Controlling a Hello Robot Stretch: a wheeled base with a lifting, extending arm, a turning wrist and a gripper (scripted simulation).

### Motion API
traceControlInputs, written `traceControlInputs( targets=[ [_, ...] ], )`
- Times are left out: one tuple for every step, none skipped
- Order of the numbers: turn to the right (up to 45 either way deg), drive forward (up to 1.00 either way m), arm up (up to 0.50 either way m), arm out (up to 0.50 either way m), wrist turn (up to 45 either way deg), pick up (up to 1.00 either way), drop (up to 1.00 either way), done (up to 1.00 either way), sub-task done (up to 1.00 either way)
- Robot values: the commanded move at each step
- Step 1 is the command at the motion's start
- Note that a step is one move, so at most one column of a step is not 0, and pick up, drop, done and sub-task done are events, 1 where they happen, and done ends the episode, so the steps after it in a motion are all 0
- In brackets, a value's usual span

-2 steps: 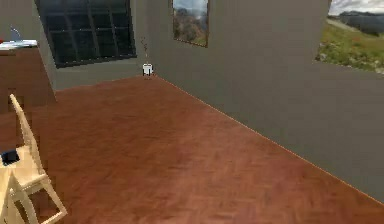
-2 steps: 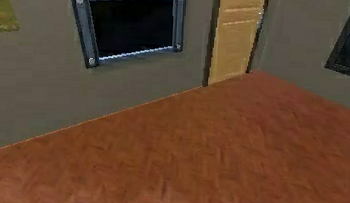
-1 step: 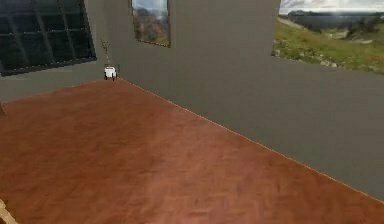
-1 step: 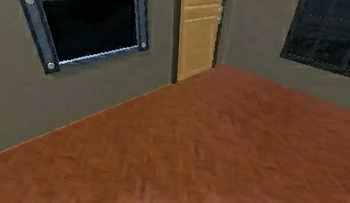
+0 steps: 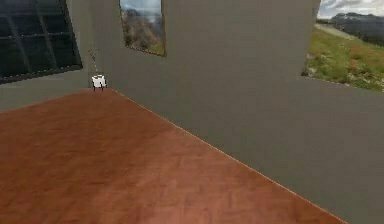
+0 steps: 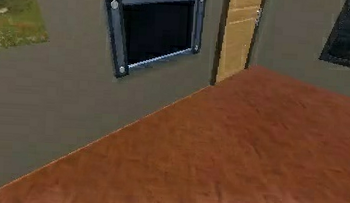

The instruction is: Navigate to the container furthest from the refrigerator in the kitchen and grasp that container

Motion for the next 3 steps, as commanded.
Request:
traceControlInputs(
  targets=[
    [-39.0, 0.00, 0.00, 0.00, 0.0, 0.00, 0.00, 0.00, 0.00],
    [0.0, 0.60, 0.00, 0.00, 0.0, 0.00, 0.00, 0.00, 0.00],
    [-45.0, 0.00, 0.00, 0.00, 0.0, 0.00, 0.00, 0.00, 0.00]
  ],
)
